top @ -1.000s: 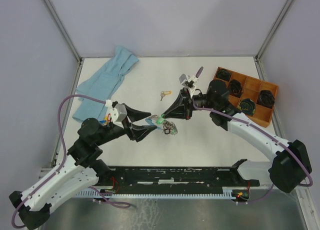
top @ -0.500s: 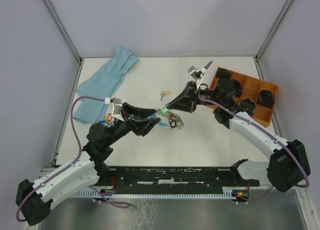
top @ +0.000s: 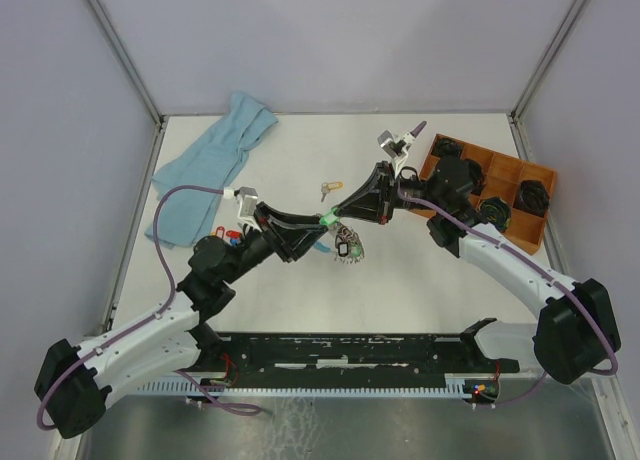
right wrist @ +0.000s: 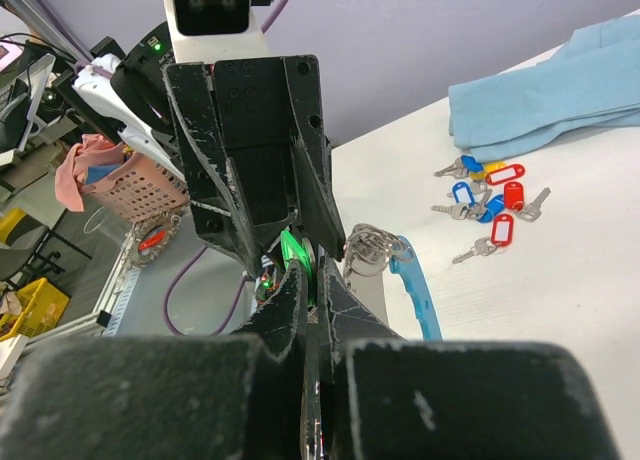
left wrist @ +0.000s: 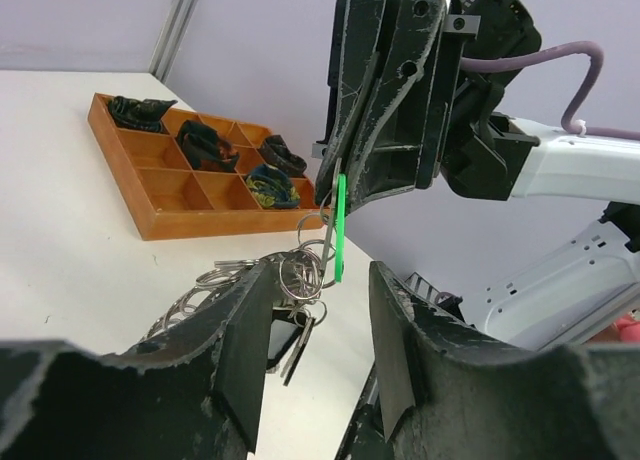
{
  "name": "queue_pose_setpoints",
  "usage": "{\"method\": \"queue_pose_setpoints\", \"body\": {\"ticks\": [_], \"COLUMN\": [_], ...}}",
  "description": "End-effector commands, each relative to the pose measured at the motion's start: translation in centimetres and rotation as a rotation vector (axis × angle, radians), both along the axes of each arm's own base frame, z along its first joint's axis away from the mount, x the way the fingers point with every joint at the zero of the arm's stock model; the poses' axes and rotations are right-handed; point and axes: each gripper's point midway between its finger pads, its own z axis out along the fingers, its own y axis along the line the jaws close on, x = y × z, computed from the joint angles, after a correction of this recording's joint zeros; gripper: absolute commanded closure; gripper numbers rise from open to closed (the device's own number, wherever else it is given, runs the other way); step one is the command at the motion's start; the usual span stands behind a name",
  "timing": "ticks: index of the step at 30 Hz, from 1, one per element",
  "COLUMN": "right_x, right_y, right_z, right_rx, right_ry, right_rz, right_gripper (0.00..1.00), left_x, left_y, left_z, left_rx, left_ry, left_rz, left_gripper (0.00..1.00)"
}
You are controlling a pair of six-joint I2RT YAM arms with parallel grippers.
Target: Remove the keys from the keyring
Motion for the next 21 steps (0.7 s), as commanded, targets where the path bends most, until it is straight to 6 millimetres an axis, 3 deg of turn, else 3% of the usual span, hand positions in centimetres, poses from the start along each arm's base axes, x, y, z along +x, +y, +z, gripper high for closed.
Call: {"method": "queue_pose_setpoints", "body": {"ticks": [1, 21], "right_x": [0.1, 0.2], "right_y": [0.0, 0.0], "right_z": [1.6, 1.4], "right_rx": [0.045, 0.044], "right_ry": [-0.064, -0.056], "right_rz": [-0.007, -0.004], "right_gripper": [0.99, 0.99], "left_x": [0.2, 0.6], "left_y": [-0.1, -1.7], "left_z": [3.8, 4.3], "left_rx": [-0.092, -0.067], "left_ry": [-0.035, -0.029], "left_rz": [-0.004, -0.056], "left_gripper": [0.53, 0.71]}}
